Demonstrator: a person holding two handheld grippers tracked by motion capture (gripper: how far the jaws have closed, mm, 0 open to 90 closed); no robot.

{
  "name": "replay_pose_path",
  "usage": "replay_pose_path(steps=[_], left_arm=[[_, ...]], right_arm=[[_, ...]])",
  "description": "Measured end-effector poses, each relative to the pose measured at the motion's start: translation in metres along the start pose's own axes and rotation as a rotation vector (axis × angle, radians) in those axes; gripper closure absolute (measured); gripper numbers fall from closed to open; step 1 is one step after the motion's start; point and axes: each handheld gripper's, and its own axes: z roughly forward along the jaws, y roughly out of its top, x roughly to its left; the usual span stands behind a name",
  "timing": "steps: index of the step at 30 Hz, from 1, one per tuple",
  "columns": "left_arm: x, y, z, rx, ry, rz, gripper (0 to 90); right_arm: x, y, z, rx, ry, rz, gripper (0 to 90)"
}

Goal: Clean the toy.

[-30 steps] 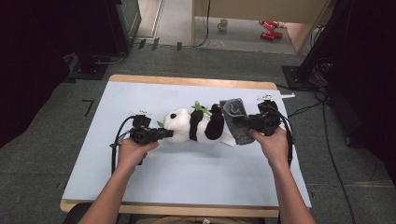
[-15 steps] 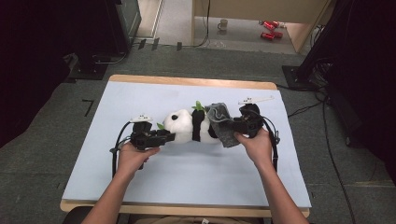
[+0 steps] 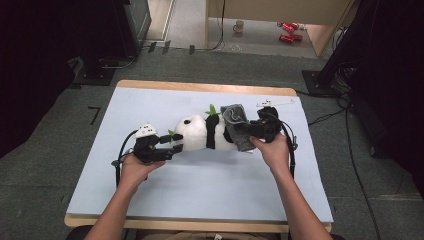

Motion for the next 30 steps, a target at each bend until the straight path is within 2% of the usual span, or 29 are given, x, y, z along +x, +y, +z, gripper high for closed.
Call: replay_pose_path(steps=[3, 6, 10, 14, 16, 17, 19, 20, 21, 23, 26, 27, 28, 30], left_arm=[[0.004, 0.001, 0.002, -0.007, 0.007, 0.027, 30.1], [0.008, 0.002, 0.005, 0.002, 0.002, 0.022, 29.5], [0.011, 0.004, 0.012, 0.021, -0.008, 0.044, 26.4], [0.014, 0.005, 0.018, -0.002, -0.027, 0.075, 22.5], [0.015, 0.005, 0.02, -0.007, -0.033, 0.066, 19.9], [0.018, 0.005, 0.023, 0.001, -0.054, 0.048, 18.9], [0.022, 0.005, 0.027, -0.006, -0.072, 0.029, 16.9], [0.022, 0.005, 0.027, -0.006, -0.072, 0.029, 16.8], [0.023, 0.004, 0.031, -0.033, -0.085, 0.027, 16.6], [0.023, 0.006, 0.035, -0.034, -0.09, 0.038, 16.8], [0.02, 0.007, 0.036, -0.042, -0.089, 0.055, 25.4], [0.019, 0.007, 0.036, -0.041, -0.093, 0.057, 25.4], [0.018, 0.007, 0.036, -0.029, -0.077, 0.069, 33.7], [0.016, 0.008, 0.035, -0.008, -0.058, 0.059, 40.0]], right_arm=[[-0.002, 0.003, 0.001, -0.004, -0.004, -0.002, 76.4], [-0.003, 0.004, 0.002, -0.012, -0.014, -0.005, 76.5], [-0.003, 0.005, 0.002, -0.017, -0.039, -0.028, 76.6], [-0.005, 0.008, 0.005, -0.021, -0.031, -0.024, 76.6], [-0.007, 0.009, 0.005, -0.019, -0.02, -0.02, 76.4], [-0.012, 0.009, 0.006, -0.02, 0.006, 0.01, 75.8], [-0.015, 0.01, 0.006, -0.015, 0.02, 0.039, 75.7], [-0.015, 0.01, 0.006, -0.015, 0.02, 0.039, 75.7], [-0.016, 0.01, 0.006, -0.012, 0.006, 0.03, 75.2], [-0.015, 0.011, 0.005, -0.011, -0.007, 0.026, 74.8], [-0.015, 0.011, 0.005, -0.014, -0.016, 0.021, 74.8], [-0.015, 0.011, 0.005, -0.014, -0.021, 0.018, 74.8], [-0.015, 0.011, 0.003, -0.013, -0.022, 0.017, 74.8], [-0.015, 0.011, 0.003, -0.013, -0.011, 0.02, 74.8]])
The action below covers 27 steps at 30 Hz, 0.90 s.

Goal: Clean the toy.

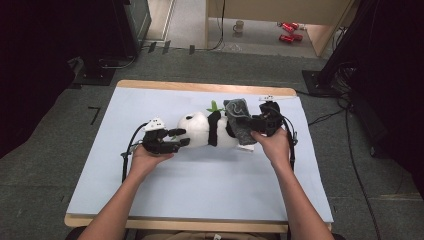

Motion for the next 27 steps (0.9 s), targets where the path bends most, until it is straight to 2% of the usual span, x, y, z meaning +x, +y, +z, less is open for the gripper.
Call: replay_pose_path(steps=[3, 8, 10, 14, 17, 19, 22, 27], left_arm=[[-0.003, 0.001, 0.0, 0.019, 0.005, -0.01, 48.2], [-0.004, 0.003, -0.001, 0.04, -0.002, -0.016, 56.4], [-0.004, 0.004, -0.003, 0.047, -0.015, -0.033, 57.9], [-0.005, 0.004, -0.005, 0.045, -0.051, -0.084, 60.7], [-0.007, 0.005, -0.006, 0.051, -0.063, -0.1, 62.2], [-0.012, 0.006, -0.009, 0.063, -0.068, -0.112, 62.3], [-0.018, 0.006, -0.013, 0.08, -0.085, -0.14, 62.8], [-0.029, 0.005, -0.023, 0.09, -0.113, -0.17, 63.1]], right_arm=[[0.004, 0.0, 0.0, 0.005, -0.007, -0.029, 74.7], [0.009, 0.001, -0.001, 0.022, -0.014, -0.054, 74.2], [0.014, 0.003, -0.004, 0.037, -0.026, -0.077, 74.4], [0.023, 0.009, -0.012, 0.042, -0.045, -0.088, 75.1], [0.028, 0.012, -0.017, 0.034, -0.038, -0.095, 75.1], [0.041, 0.018, -0.025, 0.017, -0.032, -0.087, 75.1], [0.054, 0.021, -0.028, 0.013, -0.01, -0.105, 75.2], [0.082, 0.02, -0.017, 0.035, 0.053, -0.125, 75.1]])
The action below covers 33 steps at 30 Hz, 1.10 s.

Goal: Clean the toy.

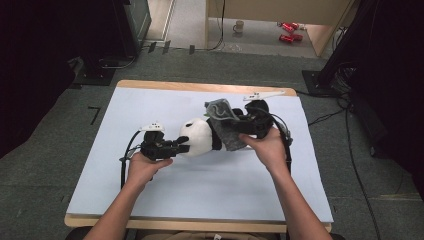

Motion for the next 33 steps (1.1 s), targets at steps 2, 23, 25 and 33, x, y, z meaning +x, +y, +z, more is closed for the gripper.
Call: replay_pose_path(steps=[2, 23, 25, 33], left_arm=[[-0.004, -0.002, 0.0, 0.001, 0.017, 0.012, 62.9], [0.006, -0.003, 0.008, 0.005, 0.098, -0.004, 60.3], [0.011, -0.001, 0.007, 0.004, 0.073, -0.013, 60.0], [0.014, -0.001, 0.008, -0.022, 0.086, 0.004, 59.8]], right_arm=[[0.009, -0.001, 0.01, 0.016, 0.03, -0.007, 75.1], [-0.005, -0.029, 0.068, 0.089, 0.041, -0.005, 76.3], [-0.015, -0.03, 0.064, 0.092, 0.019, 0.02, 77.0], [-0.032, -0.027, 0.047, 0.072, -0.002, 0.059, 77.0]])
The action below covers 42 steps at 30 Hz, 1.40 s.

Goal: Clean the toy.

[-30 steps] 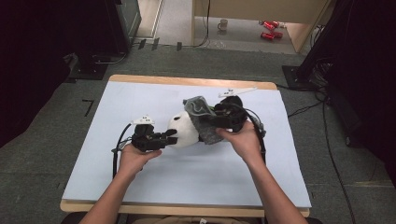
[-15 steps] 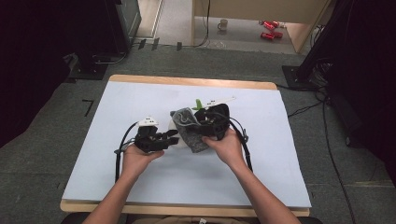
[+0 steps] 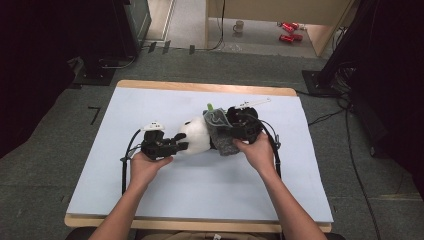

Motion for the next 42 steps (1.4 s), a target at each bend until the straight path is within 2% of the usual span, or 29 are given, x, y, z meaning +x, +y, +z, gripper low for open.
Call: replay_pose_path(steps=[7, 12, 19, 28, 32, 35, 37, 38, 39, 42], left_arm=[[0.0, 0.002, 0.0, 0.0, 0.018, 0.011, 59.8], [0.001, 0.004, 0.0, 0.005, 0.019, 0.02, 59.6], [0.004, 0.005, 0.001, 0.003, 0.015, 0.043, 59.2], [0.005, 0.005, 0.002, -0.002, 0.011, 0.035, 58.8], [0.005, 0.005, 0.001, 0.0, 0.016, 0.036, 58.8], [0.002, 0.005, 0.001, 0.0, 0.028, 0.039, 58.6], [0.001, 0.004, 0.001, -0.003, 0.03, 0.042, 58.5], [0.001, 0.004, 0.001, -0.003, 0.03, 0.042, 58.4], [-0.001, 0.003, 0.001, -0.006, 0.034, 0.051, 58.2], [-0.003, 0.001, 0.001, -0.016, 0.04, 0.05, 58.0]], right_arm=[[-0.019, -0.001, -0.019, -0.031, -0.023, 0.046, 76.9], [-0.029, -0.004, -0.027, -0.043, -0.042, 0.059, 76.9], [-0.038, -0.009, -0.035, -0.053, -0.067, 0.067, 76.6], [-0.047, -0.014, -0.045, -0.061, -0.099, 0.098, 76.8], [-0.04, -0.01, -0.051, -0.06, -0.087, 0.107, 77.1], [-0.023, -0.002, -0.054, -0.081, -0.047, 0.084, 77.2], [-0.013, 0.001, -0.051, -0.078, -0.027, 0.062, 77.2], [-0.013, 0.001, -0.051, -0.078, -0.027, 0.062, 77.2], [-0.005, 0.004, -0.045, -0.068, -0.004, 0.04, 77.2], [0.006, 0.007, -0.033, -0.048, 0.021, 0.011, 77.2]])
